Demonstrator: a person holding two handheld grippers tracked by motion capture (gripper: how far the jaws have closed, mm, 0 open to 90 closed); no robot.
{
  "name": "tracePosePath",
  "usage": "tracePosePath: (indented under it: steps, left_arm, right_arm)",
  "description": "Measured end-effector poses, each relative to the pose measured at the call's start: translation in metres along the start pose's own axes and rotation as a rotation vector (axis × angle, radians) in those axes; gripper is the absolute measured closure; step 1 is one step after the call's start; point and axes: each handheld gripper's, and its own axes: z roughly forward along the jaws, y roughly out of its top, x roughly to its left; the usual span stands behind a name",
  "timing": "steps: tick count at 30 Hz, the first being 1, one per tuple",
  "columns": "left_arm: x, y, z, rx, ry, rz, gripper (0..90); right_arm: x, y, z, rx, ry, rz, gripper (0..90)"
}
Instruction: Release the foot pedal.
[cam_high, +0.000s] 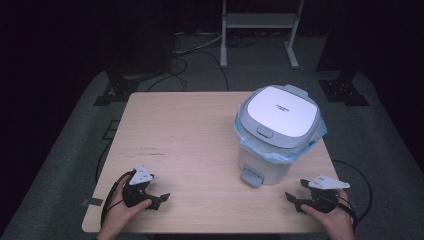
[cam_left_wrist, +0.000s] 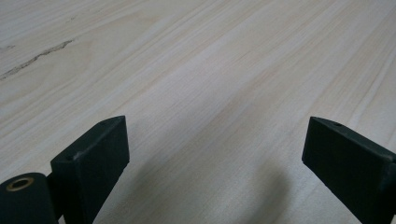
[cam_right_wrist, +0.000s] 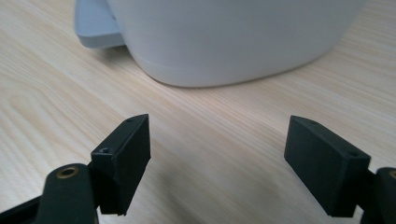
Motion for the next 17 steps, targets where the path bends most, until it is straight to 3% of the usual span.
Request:
tracePosePath:
  steps: [6, 17]
  left_arm:
    - [0.0002, -0.0046, 0.0065, 0.032, 0.006, 0.017, 3.9]
    - [0.0009, -0.0073, 0.0072, 0.009, -0.004, 0.021, 1.0]
  right_arm:
    - [-0.0065, -0.0054, 0.0034, 0.027, 0.001, -0.002, 20.4]
    - [-0.0062, -0.0051, 0.0059, 0.055, -0.006, -0.01, 19.3]
